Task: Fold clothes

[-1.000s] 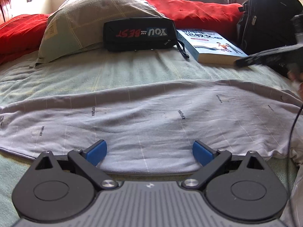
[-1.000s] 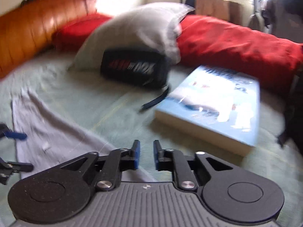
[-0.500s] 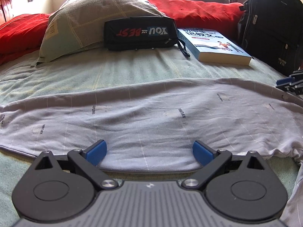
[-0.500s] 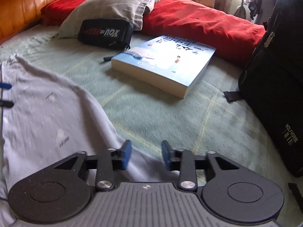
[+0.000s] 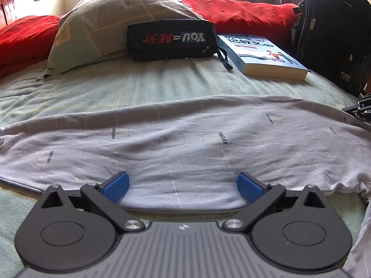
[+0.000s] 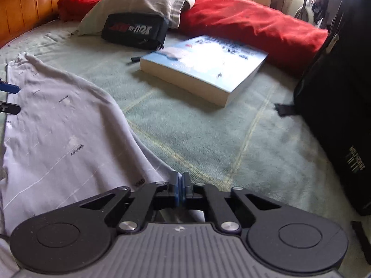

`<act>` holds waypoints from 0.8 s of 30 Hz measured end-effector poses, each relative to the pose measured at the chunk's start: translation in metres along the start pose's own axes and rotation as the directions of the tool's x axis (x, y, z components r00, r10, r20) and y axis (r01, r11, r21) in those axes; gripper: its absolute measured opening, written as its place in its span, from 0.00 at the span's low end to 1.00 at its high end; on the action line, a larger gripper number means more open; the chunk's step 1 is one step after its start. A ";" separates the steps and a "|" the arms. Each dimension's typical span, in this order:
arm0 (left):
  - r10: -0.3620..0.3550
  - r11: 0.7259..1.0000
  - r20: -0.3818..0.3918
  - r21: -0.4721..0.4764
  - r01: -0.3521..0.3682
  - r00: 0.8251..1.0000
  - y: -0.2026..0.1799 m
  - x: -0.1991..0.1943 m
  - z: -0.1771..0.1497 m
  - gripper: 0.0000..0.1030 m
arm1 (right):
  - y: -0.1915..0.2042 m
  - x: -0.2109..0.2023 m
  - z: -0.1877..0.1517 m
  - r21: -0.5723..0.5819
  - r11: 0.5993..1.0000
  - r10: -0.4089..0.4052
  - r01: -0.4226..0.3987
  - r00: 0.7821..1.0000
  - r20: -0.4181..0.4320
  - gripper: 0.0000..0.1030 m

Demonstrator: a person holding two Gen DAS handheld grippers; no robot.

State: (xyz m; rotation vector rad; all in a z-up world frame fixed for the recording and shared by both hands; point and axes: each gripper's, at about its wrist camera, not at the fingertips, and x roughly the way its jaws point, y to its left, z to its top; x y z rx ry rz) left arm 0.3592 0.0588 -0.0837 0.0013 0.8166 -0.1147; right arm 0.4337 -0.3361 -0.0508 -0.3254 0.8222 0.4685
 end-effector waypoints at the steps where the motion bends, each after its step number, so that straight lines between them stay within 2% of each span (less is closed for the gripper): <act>1: 0.002 1.000 -0.001 0.000 -0.002 1.000 -0.001 0.000 0.001 0.97 | -0.003 0.000 0.001 0.020 1.000 -0.024 0.024 1.000 0.011 0.04; 3: 0.004 1.000 -0.002 0.003 -0.004 1.000 -0.002 -0.001 0.001 0.97 | -0.014 0.001 0.003 0.100 0.993 -0.070 0.066 0.997 0.036 0.04; 5: 0.007 1.000 -0.004 0.009 -0.007 1.000 -0.004 -0.001 0.001 0.97 | -0.025 0.002 0.005 0.192 0.979 -0.074 0.064 0.996 0.046 0.04; 8: 0.005 1.000 -0.006 0.009 -0.005 1.000 -0.003 -0.003 0.001 0.97 | -0.024 -0.001 0.008 0.223 0.969 -0.117 0.107 0.992 0.035 0.10; 10: 0.004 1.000 -0.005 0.013 -0.004 1.000 -0.004 -0.004 0.002 0.97 | -0.020 -0.012 0.012 0.258 0.963 -0.094 0.074 0.993 0.065 0.11; 12: 0.009 1.000 -0.001 0.021 -0.009 1.000 -0.006 -0.005 0.003 0.96 | -0.012 -0.021 0.019 0.276 0.961 -0.034 0.010 0.996 0.083 0.14; 14: 0.013 0.999 0.008 0.033 -0.014 1.000 -0.008 -0.007 0.005 0.96 | 0.004 -0.018 0.027 0.273 0.961 0.029 -0.045 0.998 0.060 0.25; 16: 0.014 0.999 0.017 0.049 -0.015 1.000 -0.011 -0.009 0.007 0.96 | 0.021 -0.009 0.032 0.259 0.964 0.061 -0.063 0.998 0.015 0.35; 17: 0.017 0.998 0.009 0.055 -0.017 1.000 -0.011 -0.007 0.007 0.96 | 0.029 -0.002 0.033 0.254 0.965 0.066 -0.061 0.998 -0.013 0.38; 20: 0.025 0.997 -0.015 0.073 -0.024 1.000 -0.012 -0.001 0.008 0.96 | 0.041 0.023 0.030 0.258 0.966 0.043 -0.024 0.997 -0.071 0.40; 24: 0.044 0.996 -0.013 0.083 -0.043 0.999 -0.011 -0.006 0.008 0.99 | 0.027 0.031 0.034 0.346 0.938 0.003 0.013 0.999 -0.045 0.41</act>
